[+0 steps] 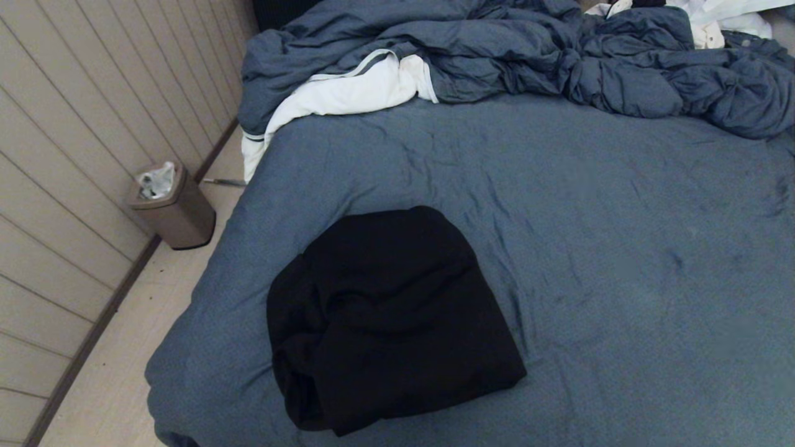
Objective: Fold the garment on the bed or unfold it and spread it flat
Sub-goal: Unfold the black sweatshirt
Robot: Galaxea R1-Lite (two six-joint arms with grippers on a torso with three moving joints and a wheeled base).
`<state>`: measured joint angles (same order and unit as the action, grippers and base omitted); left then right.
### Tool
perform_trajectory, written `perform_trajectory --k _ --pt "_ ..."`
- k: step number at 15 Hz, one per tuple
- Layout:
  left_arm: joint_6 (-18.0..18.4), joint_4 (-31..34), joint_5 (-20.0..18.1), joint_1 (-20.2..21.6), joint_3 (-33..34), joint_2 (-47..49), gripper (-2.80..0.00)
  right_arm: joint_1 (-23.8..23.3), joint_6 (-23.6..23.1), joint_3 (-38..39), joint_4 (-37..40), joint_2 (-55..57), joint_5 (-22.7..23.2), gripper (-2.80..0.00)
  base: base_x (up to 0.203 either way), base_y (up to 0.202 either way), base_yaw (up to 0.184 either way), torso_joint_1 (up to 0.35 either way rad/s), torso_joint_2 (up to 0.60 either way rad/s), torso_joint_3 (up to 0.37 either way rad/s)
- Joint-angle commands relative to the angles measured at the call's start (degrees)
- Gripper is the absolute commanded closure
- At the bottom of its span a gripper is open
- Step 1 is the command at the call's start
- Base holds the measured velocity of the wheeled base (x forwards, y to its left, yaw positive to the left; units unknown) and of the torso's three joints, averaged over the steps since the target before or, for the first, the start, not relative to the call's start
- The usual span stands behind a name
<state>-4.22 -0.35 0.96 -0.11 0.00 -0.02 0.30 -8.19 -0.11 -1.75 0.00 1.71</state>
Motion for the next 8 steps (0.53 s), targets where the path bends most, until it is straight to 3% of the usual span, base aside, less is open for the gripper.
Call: perform_trajectory --k 1,8 --pt "-0.24 -0.12 -0.03 0.02 0.0 0.11 0.0 0.05 0.76 0.02 2.89 0.18 0.09 0.0 0.0 0.0 0.0 0.0 0.0 0.0" --pt "-1.58 -0.35 -0.08 0.02 0.0 0.11 0.0 0.13 5.82 0.11 1.48 0.09 -1.27 0.0 0.0 0.0 0.0 0.0 0.0 0.0"
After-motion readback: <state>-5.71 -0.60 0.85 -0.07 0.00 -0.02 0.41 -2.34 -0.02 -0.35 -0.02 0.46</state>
